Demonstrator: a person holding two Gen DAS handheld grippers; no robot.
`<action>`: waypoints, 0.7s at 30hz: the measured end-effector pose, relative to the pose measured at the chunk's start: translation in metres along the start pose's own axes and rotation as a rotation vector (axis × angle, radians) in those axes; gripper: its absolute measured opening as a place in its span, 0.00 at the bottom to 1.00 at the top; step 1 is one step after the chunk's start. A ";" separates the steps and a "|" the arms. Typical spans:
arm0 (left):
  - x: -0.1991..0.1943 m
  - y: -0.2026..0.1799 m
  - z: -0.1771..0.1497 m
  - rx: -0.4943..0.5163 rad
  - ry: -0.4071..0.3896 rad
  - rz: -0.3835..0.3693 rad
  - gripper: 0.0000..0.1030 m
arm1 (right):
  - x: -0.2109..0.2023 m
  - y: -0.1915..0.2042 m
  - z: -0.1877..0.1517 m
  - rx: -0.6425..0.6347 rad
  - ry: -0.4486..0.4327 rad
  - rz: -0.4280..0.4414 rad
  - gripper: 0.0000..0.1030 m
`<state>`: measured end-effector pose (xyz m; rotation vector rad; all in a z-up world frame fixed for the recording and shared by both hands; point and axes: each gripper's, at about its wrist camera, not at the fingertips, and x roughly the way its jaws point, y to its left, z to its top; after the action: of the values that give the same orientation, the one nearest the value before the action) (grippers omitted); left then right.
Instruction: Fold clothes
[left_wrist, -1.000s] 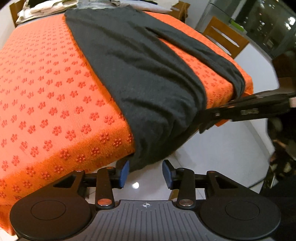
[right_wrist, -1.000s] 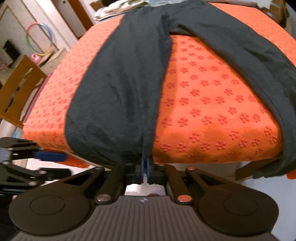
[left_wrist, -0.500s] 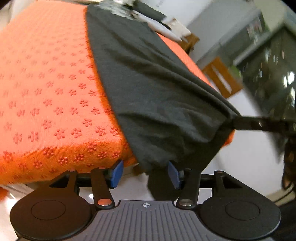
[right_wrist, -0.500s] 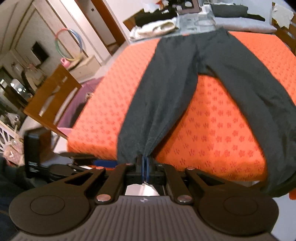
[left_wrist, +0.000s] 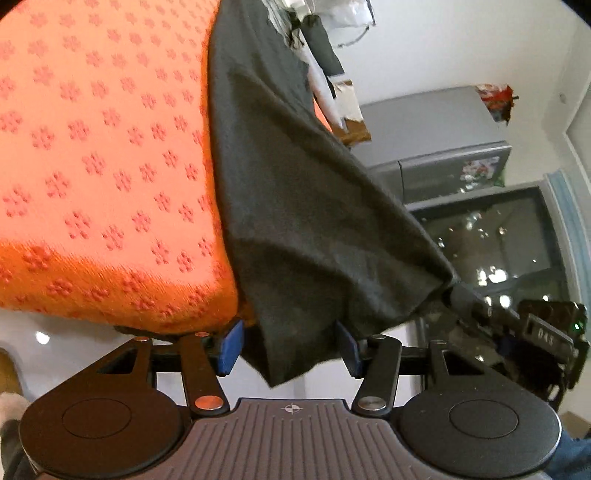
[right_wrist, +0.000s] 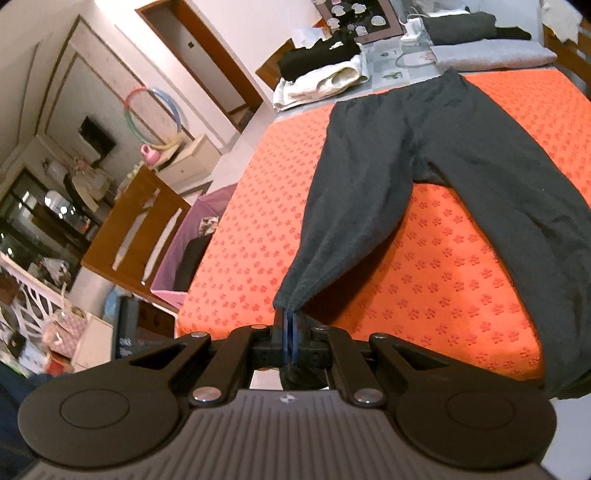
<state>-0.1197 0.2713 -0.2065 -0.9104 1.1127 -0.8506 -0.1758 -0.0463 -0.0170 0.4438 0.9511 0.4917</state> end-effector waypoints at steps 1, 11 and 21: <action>0.001 0.001 0.000 -0.007 0.002 -0.009 0.56 | -0.001 -0.001 0.001 0.014 -0.005 0.009 0.03; 0.015 -0.006 0.010 -0.056 -0.027 -0.057 0.03 | -0.004 -0.008 0.003 0.125 -0.044 0.042 0.03; -0.054 -0.056 0.023 0.163 -0.130 0.113 0.03 | 0.001 -0.022 -0.015 0.136 -0.006 -0.040 0.03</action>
<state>-0.1160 0.3027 -0.1318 -0.7496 0.9584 -0.7668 -0.1840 -0.0613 -0.0380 0.5476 0.9894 0.3910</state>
